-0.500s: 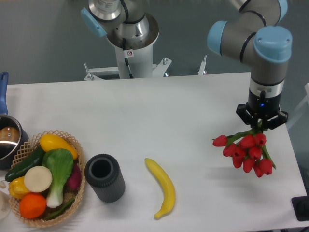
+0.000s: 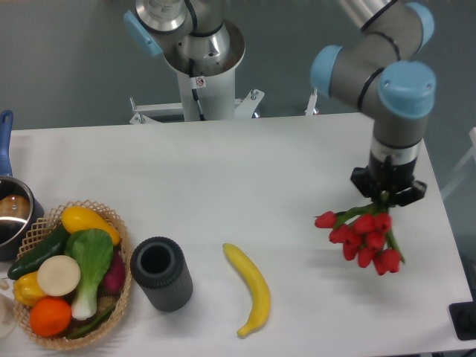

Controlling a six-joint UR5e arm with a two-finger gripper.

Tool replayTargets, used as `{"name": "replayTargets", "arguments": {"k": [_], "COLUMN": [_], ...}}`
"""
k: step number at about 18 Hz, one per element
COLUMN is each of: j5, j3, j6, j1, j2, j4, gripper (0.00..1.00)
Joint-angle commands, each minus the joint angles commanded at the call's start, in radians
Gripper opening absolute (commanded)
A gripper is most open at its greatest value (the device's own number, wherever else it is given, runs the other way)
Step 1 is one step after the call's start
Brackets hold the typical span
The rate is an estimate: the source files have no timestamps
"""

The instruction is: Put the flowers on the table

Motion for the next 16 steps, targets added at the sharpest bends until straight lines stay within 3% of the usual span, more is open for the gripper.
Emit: {"name": "replayTargets", "arguments": {"k": [2, 4, 7, 9, 10, 12, 16], "j5": [-0.009, -0.014, -0.017, -0.026, -0.029, -0.029, -0.017], "j3": [-0.006, -0.006, -0.009, -0.008, -0.009, -0.008, -0.043], "j6": [0.001, -0.002, -0.002, -0.002, -0.002, -0.003, 0.000], "j1": [-0.002, -0.005, -0.008, -0.008, -0.006, -0.003, 0.021], "j2": [0.000, -0.008, -0.008, -0.008, -0.008, -0.005, -0.006], "j4": [-0.001, -0.003, -0.002, 0.000, 0.000, 0.021, 0.162], "gripper": [0.05, 0.27, 0.37, 0.70, 0.96, 1.00, 1.00]}}
